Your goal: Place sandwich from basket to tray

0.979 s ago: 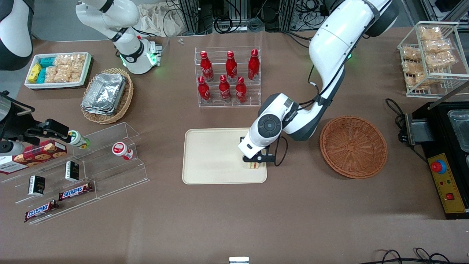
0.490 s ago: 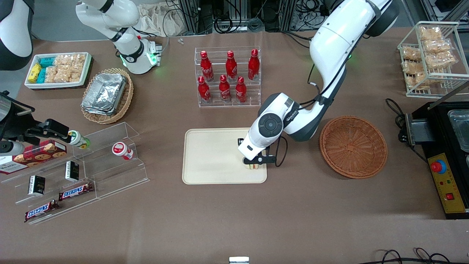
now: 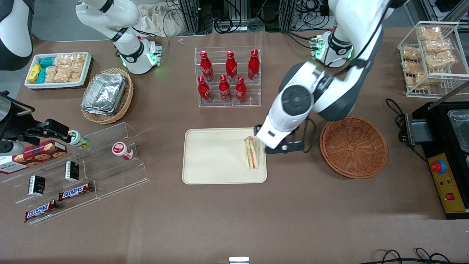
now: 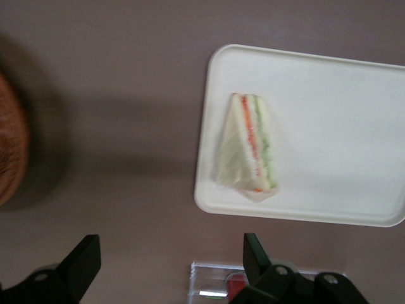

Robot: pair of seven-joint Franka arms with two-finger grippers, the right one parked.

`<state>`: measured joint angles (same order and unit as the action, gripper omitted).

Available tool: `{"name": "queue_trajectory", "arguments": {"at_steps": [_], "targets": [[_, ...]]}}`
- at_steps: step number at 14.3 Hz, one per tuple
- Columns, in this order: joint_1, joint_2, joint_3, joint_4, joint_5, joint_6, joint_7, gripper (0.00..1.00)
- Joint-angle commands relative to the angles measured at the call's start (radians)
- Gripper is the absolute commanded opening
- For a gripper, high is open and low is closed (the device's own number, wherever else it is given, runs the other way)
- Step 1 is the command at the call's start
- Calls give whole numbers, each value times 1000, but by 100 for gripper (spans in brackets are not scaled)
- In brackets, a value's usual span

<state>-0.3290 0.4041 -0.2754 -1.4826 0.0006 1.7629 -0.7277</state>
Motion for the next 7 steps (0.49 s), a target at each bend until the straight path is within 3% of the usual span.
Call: {"name": "queue_trajectory", "arguments": {"at_steps": [1,7], "targets": [[76,-106,-2,-42,27,-92,64,100],[243,-244,-1,-44,62,-269,338,100]]}}
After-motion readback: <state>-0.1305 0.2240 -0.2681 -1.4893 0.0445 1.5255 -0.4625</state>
